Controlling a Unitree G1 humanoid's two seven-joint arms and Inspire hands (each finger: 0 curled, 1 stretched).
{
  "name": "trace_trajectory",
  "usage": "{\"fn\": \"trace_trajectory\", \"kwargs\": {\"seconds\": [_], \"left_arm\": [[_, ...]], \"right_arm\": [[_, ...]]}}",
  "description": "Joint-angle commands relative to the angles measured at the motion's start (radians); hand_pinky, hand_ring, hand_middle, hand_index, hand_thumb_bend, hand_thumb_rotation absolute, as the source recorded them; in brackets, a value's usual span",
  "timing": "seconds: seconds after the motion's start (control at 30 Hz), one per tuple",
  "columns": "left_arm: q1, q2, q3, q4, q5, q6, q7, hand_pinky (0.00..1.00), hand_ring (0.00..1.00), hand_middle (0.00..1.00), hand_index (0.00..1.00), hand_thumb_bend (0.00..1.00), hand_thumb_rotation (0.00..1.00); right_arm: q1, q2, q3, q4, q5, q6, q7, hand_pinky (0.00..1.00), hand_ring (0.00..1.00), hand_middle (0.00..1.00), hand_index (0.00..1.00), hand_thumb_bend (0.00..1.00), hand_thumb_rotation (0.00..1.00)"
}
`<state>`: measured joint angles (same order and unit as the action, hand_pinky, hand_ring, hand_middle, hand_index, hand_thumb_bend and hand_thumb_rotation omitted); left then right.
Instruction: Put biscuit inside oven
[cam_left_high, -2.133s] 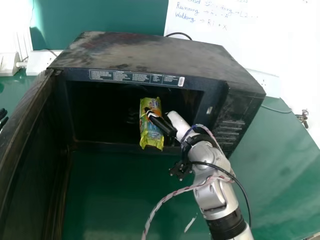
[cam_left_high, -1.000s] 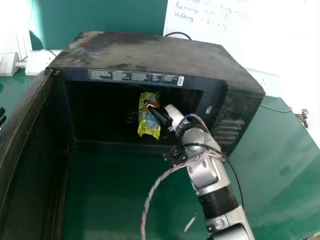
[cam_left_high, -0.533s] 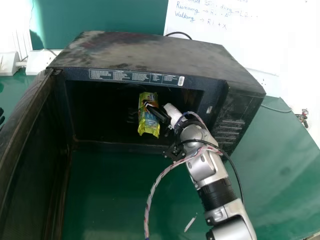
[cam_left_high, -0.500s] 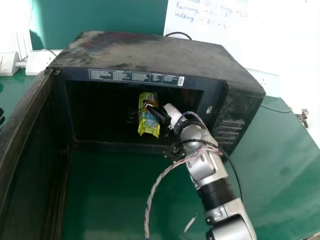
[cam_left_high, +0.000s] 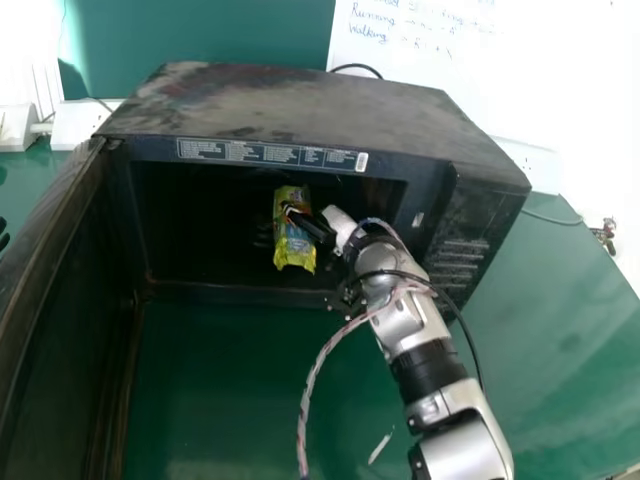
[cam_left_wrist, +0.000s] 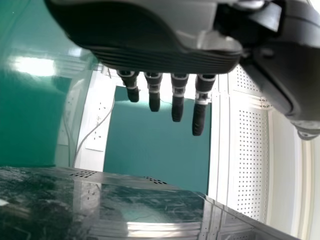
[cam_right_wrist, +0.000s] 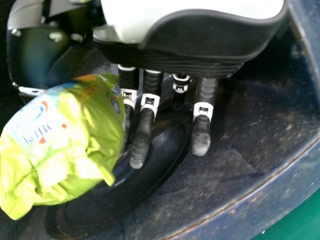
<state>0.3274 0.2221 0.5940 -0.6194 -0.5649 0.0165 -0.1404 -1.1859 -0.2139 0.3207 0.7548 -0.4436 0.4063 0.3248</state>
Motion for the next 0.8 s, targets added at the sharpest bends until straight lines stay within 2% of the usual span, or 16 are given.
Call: {"fn": "trace_trajectory", "kwargs": {"seconds": [0.0,0.07,0.13,0.17,0.23,0.47,0.57,0.77], "left_arm": [[0.014,-0.006,0.001,-0.016,-0.002,-0.004,0.003,1.0,1.0,0.96,0.82,1.0,1.0],[0.018,-0.008,0.001,-0.022,-0.004,-0.003,0.005,1.0,1.0,0.96,0.82,1.0,1.0],[0.022,-0.007,0.002,-0.025,-0.007,-0.003,0.003,1.0,1.0,0.96,0.82,1.0,1.0],[0.023,-0.006,0.003,-0.024,-0.007,-0.004,0.001,1.0,1.0,0.96,0.82,1.0,1.0],[0.025,-0.004,0.004,-0.022,-0.007,-0.006,-0.001,1.0,1.0,0.97,0.82,1.0,1.0],[0.025,-0.002,0.006,-0.018,-0.008,-0.009,-0.004,1.0,1.0,0.97,0.82,1.0,1.0],[0.025,-0.003,0.007,-0.017,-0.009,-0.008,-0.002,1.0,1.0,0.97,0.82,1.0,1.0],[0.026,-0.003,0.007,-0.019,-0.013,-0.006,-0.002,1.0,1.0,0.97,0.82,1.0,1.0]], "right_arm": [[-0.039,0.013,-0.011,0.022,0.013,-0.018,-0.013,0.2,0.28,0.38,0.48,0.52,0.15],[-0.046,0.018,-0.016,0.05,0.017,-0.031,-0.022,0.24,0.33,0.41,0.48,0.52,0.14],[-0.052,0.02,-0.018,0.072,0.021,-0.043,-0.027,0.23,0.32,0.41,0.48,0.52,0.14],[-0.055,0.021,-0.02,0.08,0.024,-0.047,-0.027,0.19,0.27,0.36,0.48,0.53,0.14],[-0.065,0.024,-0.02,0.109,0.026,-0.06,-0.03,0.17,0.24,0.34,0.48,0.53,0.14],[-0.102,0.035,-0.011,0.215,0.021,-0.091,-0.045,0.21,0.29,0.39,0.48,0.53,0.14],[-0.113,0.043,-0.024,0.247,0.033,-0.094,-0.06,0.17,0.24,0.35,0.48,0.53,0.14],[-0.135,0.055,-0.041,0.303,0.057,-0.092,-0.067,0.15,0.22,0.33,0.49,0.52,0.14]]}}
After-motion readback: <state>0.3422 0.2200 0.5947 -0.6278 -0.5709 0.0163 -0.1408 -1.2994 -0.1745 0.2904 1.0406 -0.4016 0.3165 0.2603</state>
